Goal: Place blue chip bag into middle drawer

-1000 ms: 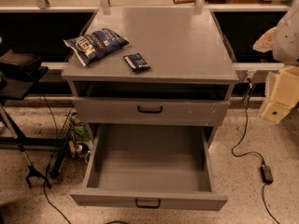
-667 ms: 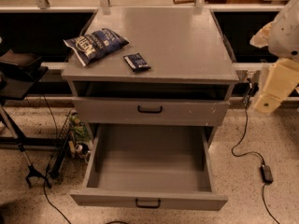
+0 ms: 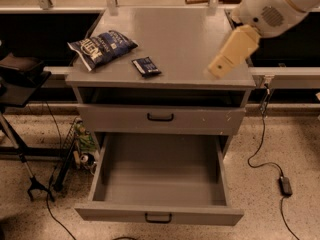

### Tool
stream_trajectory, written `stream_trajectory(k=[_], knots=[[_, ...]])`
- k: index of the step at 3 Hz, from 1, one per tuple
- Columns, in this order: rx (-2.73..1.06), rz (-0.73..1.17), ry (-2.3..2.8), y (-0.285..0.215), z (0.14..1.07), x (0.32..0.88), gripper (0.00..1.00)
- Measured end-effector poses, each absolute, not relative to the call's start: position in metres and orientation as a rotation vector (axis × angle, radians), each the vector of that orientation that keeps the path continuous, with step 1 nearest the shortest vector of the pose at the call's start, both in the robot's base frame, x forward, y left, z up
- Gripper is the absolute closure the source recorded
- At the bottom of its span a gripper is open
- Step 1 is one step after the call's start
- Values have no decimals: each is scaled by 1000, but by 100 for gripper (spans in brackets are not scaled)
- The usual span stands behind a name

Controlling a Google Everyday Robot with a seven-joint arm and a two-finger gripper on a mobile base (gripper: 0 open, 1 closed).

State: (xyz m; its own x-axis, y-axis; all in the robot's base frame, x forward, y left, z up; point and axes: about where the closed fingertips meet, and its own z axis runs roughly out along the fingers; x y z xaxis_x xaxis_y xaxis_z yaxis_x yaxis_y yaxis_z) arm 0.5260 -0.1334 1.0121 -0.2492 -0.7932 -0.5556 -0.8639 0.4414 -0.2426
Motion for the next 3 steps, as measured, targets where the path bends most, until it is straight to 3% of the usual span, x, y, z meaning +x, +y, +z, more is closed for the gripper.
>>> stream_trajectory(k=[2, 3], knots=[[-1198, 292, 1898, 3, 1074, 589, 0], [-1199, 292, 1898, 3, 1074, 589, 0]])
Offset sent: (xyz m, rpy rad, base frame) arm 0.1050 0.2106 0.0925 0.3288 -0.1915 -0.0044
